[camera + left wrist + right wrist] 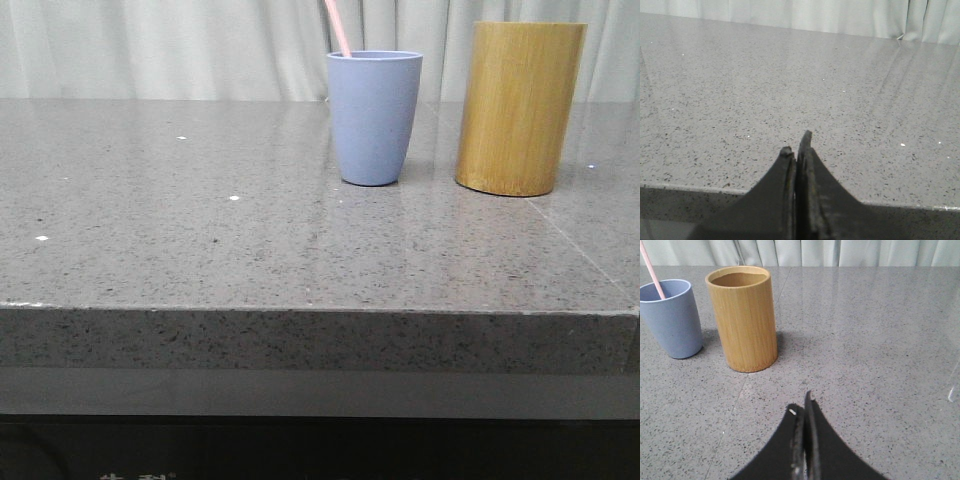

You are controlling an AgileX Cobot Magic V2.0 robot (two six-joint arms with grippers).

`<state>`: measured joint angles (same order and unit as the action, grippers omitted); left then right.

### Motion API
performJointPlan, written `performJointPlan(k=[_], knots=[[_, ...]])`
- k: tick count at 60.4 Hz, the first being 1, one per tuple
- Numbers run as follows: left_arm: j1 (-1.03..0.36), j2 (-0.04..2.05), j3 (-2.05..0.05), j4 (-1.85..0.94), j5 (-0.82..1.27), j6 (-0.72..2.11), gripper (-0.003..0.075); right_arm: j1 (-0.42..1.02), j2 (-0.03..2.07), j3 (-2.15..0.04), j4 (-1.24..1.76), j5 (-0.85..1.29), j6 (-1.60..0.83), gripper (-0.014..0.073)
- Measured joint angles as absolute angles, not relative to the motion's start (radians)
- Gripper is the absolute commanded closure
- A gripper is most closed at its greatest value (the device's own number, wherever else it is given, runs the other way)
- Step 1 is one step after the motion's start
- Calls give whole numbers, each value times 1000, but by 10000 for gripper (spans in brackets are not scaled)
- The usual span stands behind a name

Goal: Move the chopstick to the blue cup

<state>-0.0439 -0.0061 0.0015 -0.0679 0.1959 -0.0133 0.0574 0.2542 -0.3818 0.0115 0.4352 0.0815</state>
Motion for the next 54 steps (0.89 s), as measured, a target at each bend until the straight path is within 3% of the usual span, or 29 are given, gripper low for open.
performJointPlan(k=[54], knots=[[-44, -6, 1, -68, 196, -13, 739, 57, 254, -345, -9, 383, 77, 662]])
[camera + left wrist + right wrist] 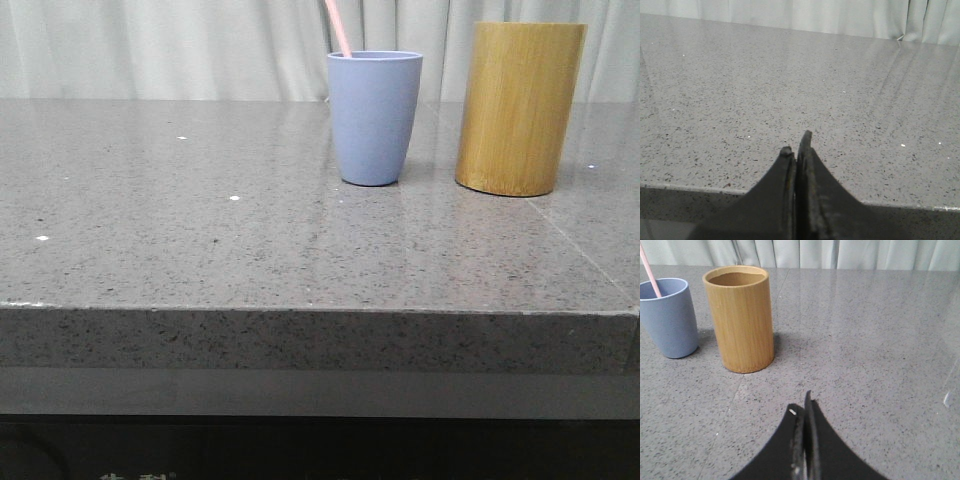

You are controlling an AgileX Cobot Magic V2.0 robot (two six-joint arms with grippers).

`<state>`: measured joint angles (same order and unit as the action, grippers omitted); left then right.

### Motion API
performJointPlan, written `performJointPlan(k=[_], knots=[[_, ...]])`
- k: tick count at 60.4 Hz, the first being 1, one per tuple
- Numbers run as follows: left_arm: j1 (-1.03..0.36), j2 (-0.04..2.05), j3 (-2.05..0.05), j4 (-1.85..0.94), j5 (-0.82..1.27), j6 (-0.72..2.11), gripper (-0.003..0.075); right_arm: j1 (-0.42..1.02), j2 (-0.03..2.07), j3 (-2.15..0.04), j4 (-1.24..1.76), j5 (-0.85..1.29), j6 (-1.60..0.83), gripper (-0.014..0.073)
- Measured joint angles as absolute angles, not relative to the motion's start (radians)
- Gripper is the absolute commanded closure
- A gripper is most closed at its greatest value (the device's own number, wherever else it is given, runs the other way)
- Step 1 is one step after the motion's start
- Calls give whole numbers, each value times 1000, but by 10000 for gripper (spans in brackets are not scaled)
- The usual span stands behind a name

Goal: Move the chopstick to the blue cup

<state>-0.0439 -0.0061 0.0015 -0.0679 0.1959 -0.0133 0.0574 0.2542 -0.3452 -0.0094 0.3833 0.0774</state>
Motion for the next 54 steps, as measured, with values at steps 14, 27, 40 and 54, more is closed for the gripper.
performJointPlan(k=[14, 27, 40, 54], knots=[[-44, -6, 1, -68, 196, -13, 739, 57, 208, -162, 0, 206, 0, 662], [-44, -6, 1, -68, 196, -13, 739, 57, 59, -27, 71, 204, -33, 662], [-44, -6, 1, -68, 194, -13, 739, 57, -10, 28, 82, 204, -38, 662], [-44, -6, 1, -68, 194, -14, 739, 57, -10, 28, 84, 202, -38, 662]])
